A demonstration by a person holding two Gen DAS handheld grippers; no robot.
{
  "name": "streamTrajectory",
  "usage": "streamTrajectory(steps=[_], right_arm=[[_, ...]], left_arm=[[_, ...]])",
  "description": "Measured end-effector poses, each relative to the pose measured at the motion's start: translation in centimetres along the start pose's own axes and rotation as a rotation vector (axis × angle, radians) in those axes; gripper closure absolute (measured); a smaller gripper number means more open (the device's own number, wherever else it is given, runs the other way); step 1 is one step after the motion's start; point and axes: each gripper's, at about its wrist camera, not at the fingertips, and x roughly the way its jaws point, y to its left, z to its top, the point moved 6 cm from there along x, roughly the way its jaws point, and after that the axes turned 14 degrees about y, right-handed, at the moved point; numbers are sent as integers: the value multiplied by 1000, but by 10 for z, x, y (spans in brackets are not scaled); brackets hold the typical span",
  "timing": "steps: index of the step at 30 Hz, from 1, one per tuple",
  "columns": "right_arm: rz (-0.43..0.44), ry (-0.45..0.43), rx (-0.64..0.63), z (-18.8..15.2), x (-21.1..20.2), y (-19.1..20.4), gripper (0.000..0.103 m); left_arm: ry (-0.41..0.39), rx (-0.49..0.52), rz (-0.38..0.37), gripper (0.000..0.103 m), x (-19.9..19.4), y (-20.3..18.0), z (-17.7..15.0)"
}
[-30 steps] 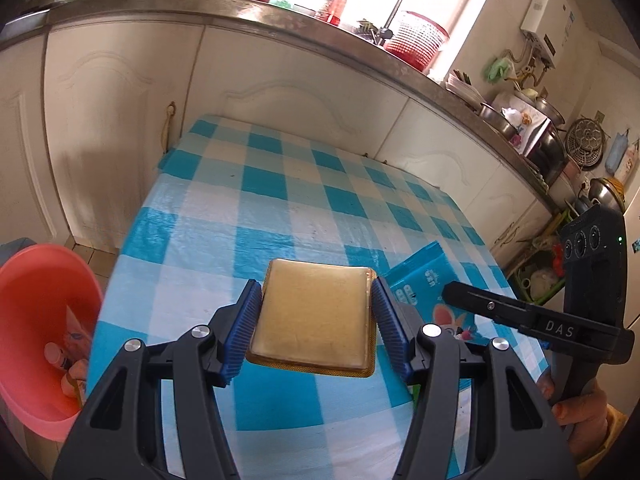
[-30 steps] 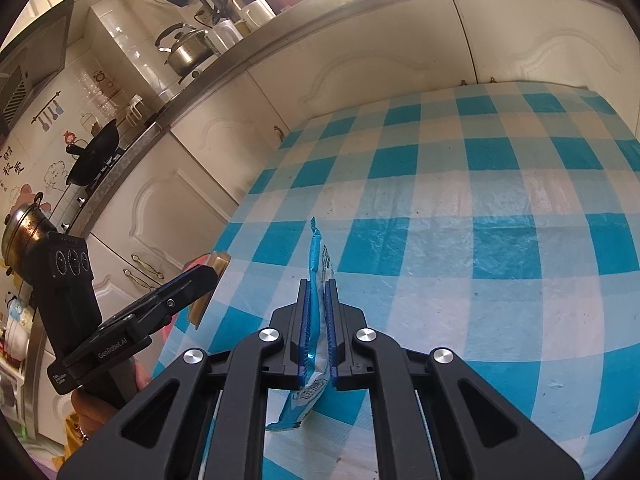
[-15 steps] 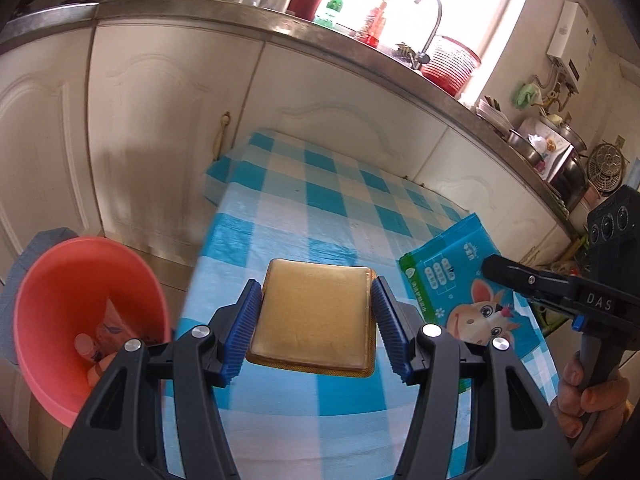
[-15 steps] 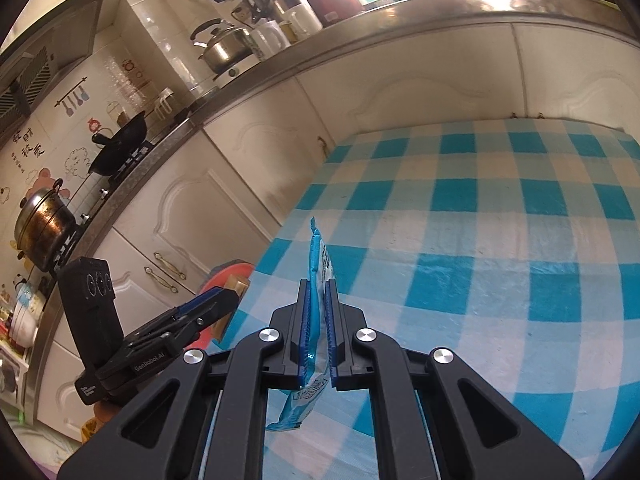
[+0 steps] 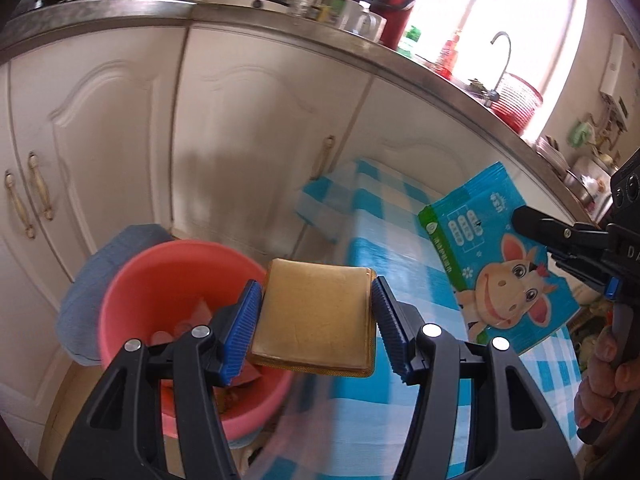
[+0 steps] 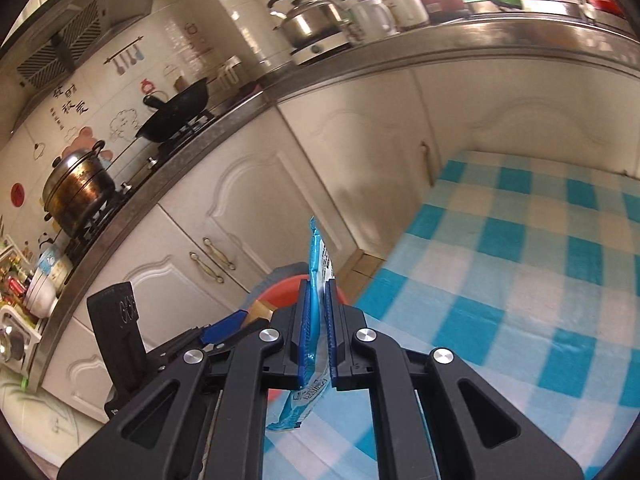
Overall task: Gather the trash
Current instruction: 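Carry the sponge and blue packet to the red bucket and open both tools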
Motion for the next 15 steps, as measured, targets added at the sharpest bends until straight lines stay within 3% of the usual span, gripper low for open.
streamTrajectory(steps=[15], right_arm=[[75, 168, -67, 16, 116, 46, 95]], left_arm=[[44, -150, 111, 45, 26, 87, -3]])
